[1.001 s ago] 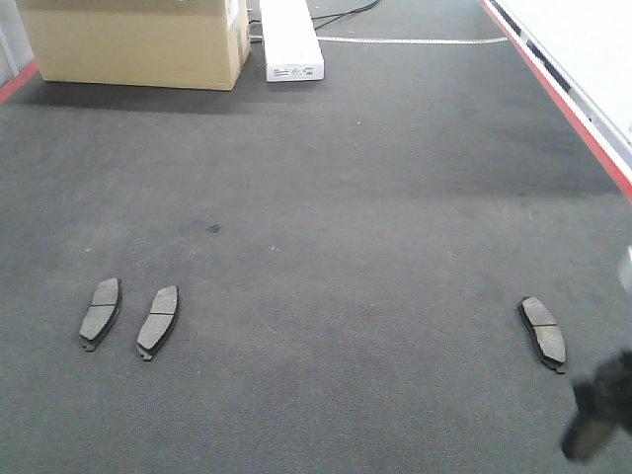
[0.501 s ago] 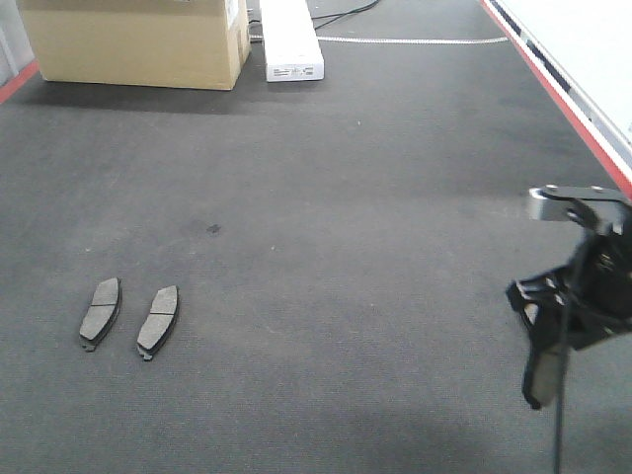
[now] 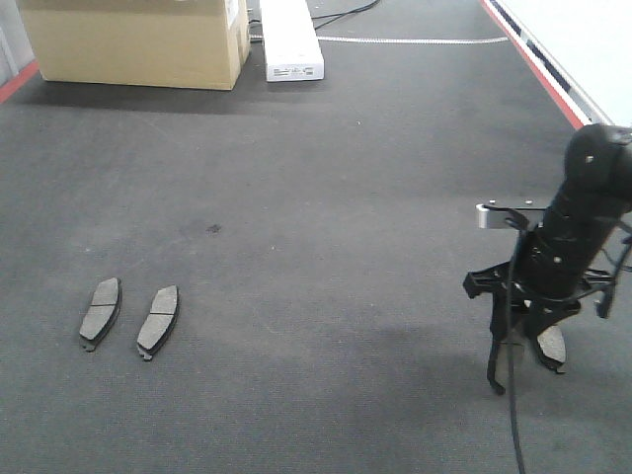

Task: Move and align brake pads A on conveyor
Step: 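Lower the right gripper's pad beside the pad nearest the right arm, then open the right gripper, release the pad, and lift away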

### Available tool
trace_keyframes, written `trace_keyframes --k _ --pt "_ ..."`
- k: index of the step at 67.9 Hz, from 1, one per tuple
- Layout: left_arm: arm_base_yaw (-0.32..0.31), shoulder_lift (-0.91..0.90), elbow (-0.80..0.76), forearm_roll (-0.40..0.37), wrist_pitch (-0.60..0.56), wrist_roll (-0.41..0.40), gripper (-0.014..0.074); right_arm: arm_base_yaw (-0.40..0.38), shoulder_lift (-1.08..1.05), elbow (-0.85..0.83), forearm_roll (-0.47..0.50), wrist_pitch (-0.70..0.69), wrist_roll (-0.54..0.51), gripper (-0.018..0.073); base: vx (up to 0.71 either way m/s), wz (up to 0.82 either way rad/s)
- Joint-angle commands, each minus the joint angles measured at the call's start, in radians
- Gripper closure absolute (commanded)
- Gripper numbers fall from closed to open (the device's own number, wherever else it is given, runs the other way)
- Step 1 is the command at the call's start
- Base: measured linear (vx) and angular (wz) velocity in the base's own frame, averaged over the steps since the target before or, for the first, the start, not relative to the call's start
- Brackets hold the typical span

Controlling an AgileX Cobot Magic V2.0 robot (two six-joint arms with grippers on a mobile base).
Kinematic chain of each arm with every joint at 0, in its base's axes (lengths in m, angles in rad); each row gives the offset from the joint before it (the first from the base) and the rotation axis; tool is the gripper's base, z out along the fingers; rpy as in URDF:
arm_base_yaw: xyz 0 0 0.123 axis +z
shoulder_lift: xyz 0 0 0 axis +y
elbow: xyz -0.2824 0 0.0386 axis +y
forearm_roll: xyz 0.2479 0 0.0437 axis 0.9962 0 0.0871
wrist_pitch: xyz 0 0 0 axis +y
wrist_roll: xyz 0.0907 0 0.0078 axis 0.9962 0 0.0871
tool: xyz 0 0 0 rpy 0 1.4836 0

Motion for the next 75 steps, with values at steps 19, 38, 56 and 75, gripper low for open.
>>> trace_keyframes --k 19,38,56,75 --pt "-0.006 0.006 -0.022 0.001 -0.076 -0.002 0.0602 -0.001 0.103 -0.135 -0.049 0.051 -0.016 0.0564 0.0 0.0" --pt "-0.006 0.006 -0.022 0.001 -0.076 -0.002 0.0602 -0.001 0.144 -0.146 -0.049 0.013 -0.02 0.0551 0.0 0.0" --pt "-0.006 0.006 -0.022 0.001 -0.076 -0.002 0.0602 -0.001 0.14 -0.146 -0.046 -0.007 -0.017 0.0291 0.0 0.0" --pt "-0.006 0.006 -0.022 0.001 -0.076 -0.002 0.0602 -0.001 0.047 -0.141 -0.045 -0.113 0.023 -0.0099 0.0 0.0"
